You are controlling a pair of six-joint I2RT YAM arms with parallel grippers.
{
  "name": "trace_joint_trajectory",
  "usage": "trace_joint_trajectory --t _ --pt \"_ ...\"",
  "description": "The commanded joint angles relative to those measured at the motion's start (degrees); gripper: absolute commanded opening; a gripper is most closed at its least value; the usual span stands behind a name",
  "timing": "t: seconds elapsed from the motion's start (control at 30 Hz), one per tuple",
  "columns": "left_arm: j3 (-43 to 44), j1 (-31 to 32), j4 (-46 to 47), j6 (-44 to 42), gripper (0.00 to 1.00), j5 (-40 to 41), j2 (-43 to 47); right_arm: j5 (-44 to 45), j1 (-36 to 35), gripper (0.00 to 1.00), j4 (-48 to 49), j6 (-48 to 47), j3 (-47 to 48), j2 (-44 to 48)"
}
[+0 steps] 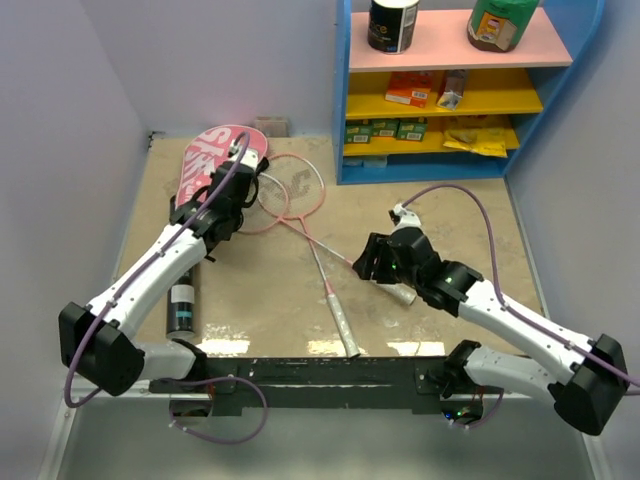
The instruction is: Pack up the badminton gear
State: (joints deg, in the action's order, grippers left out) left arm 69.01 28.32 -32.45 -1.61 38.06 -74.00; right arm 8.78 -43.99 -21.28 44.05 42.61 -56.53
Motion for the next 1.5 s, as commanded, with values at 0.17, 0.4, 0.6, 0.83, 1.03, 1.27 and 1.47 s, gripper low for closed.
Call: trace_joint_trajectory --t 0.17,0.4,0.6,0.83,1.03,1.27,1.47 --pt "-5.4 -1.6 3.9 6.1 0.0 -13.3 1.5 3.1 -0.1 0.58 1.6 -13.2 8.5 -16.7" --pt "-10.0 -1.5 -1.9 8.5 0.0 -26.5 3.9 4.5 -0.2 0.59 2.6 -21.6 17.8 -31.0" --pt "-13.1 -1.6 -4.0 9.3 0.0 -29.0 12.2 3.7 -0.1 0.6 2.7 -27.0 22.0 -39.0" --pt "-13.1 -1.6 -8.0 10.4 0.0 -31.8 17.1 1.6 -0.3 0.6 3.9 -28.0 22.3 -41.7" --pt "-14.7 -1.5 -7.8 12.0 0.0 -33.1 17.0 0.5 -0.2 0.61 4.2 -28.0 20.5 -41.6" --pt "-16.1 -1.5 -4.6 13.6 0.0 -35.2 15.2 -3.2 -0.6 0.61 7.3 -27.0 17.6 -40.6" --pt "-16.7 -1.5 -3.6 14.1 0.0 -36.4 14.2 -3.7 -1.8 0.6 7.0 -27.6 18.2 -42.9"
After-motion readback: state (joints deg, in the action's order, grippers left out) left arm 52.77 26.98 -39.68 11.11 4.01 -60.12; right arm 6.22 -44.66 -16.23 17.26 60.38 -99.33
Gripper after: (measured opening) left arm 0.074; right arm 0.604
